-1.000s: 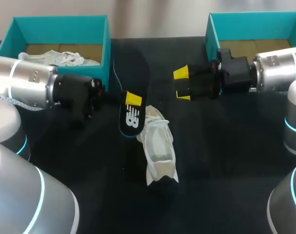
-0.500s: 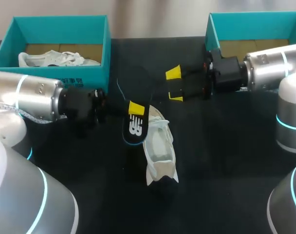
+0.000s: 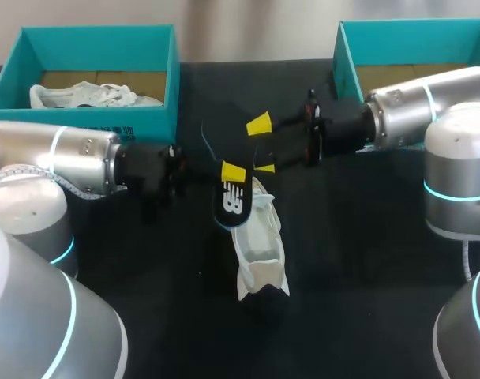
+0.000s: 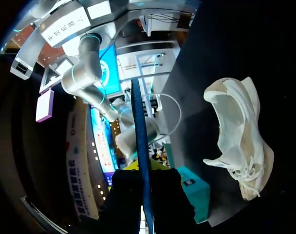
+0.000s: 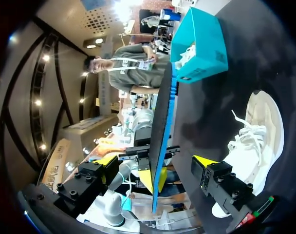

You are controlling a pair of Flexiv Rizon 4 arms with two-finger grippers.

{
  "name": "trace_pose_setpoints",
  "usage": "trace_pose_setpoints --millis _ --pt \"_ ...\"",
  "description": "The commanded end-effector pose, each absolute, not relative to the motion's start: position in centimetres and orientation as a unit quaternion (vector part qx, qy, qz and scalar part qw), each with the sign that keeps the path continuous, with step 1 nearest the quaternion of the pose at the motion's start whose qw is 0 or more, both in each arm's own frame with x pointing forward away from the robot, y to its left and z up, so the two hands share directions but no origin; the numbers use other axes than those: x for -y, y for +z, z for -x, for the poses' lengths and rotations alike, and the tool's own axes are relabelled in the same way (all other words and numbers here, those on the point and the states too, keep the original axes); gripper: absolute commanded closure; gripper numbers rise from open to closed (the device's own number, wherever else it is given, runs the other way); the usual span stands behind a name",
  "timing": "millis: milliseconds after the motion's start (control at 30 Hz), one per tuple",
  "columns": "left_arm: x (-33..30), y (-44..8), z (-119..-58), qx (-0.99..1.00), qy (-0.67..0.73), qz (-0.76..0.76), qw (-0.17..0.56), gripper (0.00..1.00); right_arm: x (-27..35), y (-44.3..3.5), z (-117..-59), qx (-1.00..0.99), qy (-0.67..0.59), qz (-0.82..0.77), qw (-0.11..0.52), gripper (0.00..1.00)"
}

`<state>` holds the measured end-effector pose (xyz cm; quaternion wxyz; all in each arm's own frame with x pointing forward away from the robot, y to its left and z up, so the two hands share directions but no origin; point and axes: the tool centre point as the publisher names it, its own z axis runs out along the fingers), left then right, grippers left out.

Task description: Take the shoe out of the shoebox, open the shoe tongue, remove and reinsert the insole, then place the shoe into the shoebox

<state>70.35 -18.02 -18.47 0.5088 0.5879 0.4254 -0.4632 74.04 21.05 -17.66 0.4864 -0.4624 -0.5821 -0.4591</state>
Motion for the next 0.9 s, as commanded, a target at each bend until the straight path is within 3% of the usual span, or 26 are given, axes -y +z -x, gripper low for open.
trace_pose_setpoints --millis 33,133,200,300,333,433,533,900 --pt "18.4 -18.7 -70.4 -0.427 -0.462 -0.583 0.514 1.00 -21.6 -17.9 -73.6 0.573 -0.466 0.471 0.482 0.07" --pt "18.6 -18.9 -70.3 -0.429 -0.458 -0.582 0.518 1.00 -22.0 -17.8 -73.8 0.570 -0.462 0.483 0.479 0.18" --pt "18.7 -18.9 -70.3 -0.431 -0.458 -0.577 0.521 1.00 -22.2 -17.8 -74.0 0.567 -0.462 0.488 0.477 0.31" --pt "18.8 -18.9 -70.3 -0.430 -0.457 -0.575 0.525 1.00 -22.5 -17.9 -74.2 0.563 -0.462 0.493 0.476 0.36" --pt "18.9 -18.9 -70.3 -0.430 -0.456 -0.575 0.526 1.00 -22.6 -18.0 -74.3 0.562 -0.463 0.493 0.476 0.42" --pt "19.0 -19.0 -70.3 -0.429 -0.456 -0.574 0.527 1.00 -23.0 -18.2 -74.4 0.558 -0.461 0.498 0.478 0.43" --pt "19.2 -19.5 -70.3 -0.431 -0.452 -0.577 0.526 1.00 -23.2 -18.4 -74.4 0.553 -0.461 0.500 0.481 0.51" --pt "19.7 -19.8 -70.5 -0.432 -0.450 -0.570 0.534 1.00 -23.4 -18.8 -74.4 0.542 -0.464 0.506 0.485 0.64"
